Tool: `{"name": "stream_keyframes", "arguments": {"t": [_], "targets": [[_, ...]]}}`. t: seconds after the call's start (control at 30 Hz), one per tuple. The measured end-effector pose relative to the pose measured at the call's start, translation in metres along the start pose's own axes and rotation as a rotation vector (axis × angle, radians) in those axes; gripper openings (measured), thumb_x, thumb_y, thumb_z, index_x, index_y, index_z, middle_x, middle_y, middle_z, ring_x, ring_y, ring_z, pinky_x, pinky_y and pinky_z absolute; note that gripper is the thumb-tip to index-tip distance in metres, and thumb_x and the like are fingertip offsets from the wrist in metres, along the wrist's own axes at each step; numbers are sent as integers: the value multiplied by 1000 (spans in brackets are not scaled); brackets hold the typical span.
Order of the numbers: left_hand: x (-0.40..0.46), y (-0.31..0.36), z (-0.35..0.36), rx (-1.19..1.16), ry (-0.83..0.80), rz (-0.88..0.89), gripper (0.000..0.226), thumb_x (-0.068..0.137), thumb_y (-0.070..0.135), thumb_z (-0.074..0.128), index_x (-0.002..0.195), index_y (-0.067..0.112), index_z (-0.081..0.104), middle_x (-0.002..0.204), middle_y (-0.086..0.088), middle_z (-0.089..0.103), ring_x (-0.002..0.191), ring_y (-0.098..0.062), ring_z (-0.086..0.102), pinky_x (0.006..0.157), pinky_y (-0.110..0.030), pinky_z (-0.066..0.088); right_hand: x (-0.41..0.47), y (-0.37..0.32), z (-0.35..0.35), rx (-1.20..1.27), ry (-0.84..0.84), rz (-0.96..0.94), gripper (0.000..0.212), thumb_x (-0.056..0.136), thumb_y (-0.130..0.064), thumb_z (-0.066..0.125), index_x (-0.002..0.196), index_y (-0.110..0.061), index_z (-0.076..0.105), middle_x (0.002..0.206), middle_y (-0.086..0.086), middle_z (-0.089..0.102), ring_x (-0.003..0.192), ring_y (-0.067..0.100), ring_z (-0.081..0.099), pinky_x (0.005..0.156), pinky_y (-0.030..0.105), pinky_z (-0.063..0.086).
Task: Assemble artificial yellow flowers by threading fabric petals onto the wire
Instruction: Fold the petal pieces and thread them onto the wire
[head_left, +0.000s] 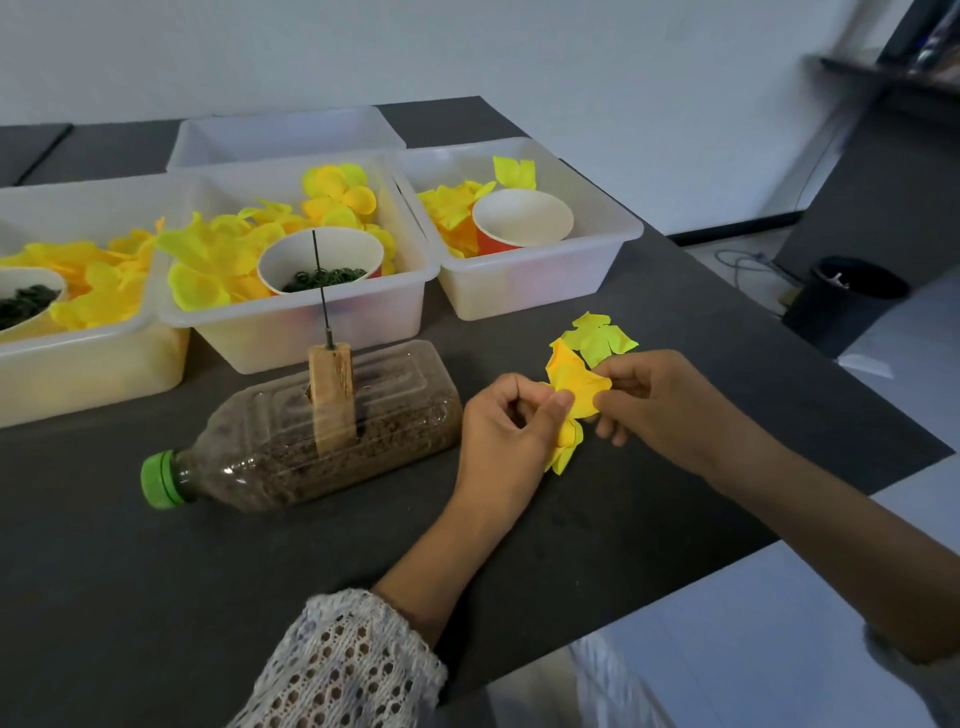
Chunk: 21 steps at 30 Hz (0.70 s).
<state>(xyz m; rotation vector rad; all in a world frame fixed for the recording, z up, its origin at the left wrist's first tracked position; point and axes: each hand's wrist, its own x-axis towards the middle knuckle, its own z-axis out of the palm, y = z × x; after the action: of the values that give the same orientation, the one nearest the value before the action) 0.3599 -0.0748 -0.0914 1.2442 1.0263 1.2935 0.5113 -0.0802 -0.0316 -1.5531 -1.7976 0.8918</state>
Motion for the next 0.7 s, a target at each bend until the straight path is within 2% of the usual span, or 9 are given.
{"name": "stream_keyframes", "arguments": {"t": [0.13,0.23,0.4,0.5,0.7], "targets": [[0,0,0,8,-4,-9,17,89,10,71,74,9,62,68,-19,57,61,-21,48,57,-30,42,-2,3,0,27,0,6,24,94,-9,57,77,-25,58,66,-1,65,57,6,58,57,21,48],[-1,0,0,20,-7,0,18,89,12,71,74,11,62,70,-27,58,62,-22,49,58,-32,43,-4,8,2,-45,41,-16,22,94,-14,58,73,-20,59,66,1,63,54,2,54,57,19,44],[0,1,-1,21,4,4,17,89,13,71,75,9,63,76,-34,60,64,-23,50,60,-34,42,-6,13,6,-143,127,-48,28,95,-20,57,67,-20,54,56,-6,52,52,-1,50,55,14,40],[0,1,-1,33,7,5,16,90,15,70,76,10,64,78,-32,62,66,-24,51,62,-36,43,-8,16,7,-87,171,-32,29,93,-24,57,66,-15,54,55,-3,48,51,0,47,52,12,42],[0,0,-1,35,13,10,17,92,12,67,77,6,64,79,-31,62,67,-26,55,64,-43,49,-13,23,16,132,235,45,36,90,-31,57,66,-5,50,52,-4,43,49,3,39,54,21,39]]}}
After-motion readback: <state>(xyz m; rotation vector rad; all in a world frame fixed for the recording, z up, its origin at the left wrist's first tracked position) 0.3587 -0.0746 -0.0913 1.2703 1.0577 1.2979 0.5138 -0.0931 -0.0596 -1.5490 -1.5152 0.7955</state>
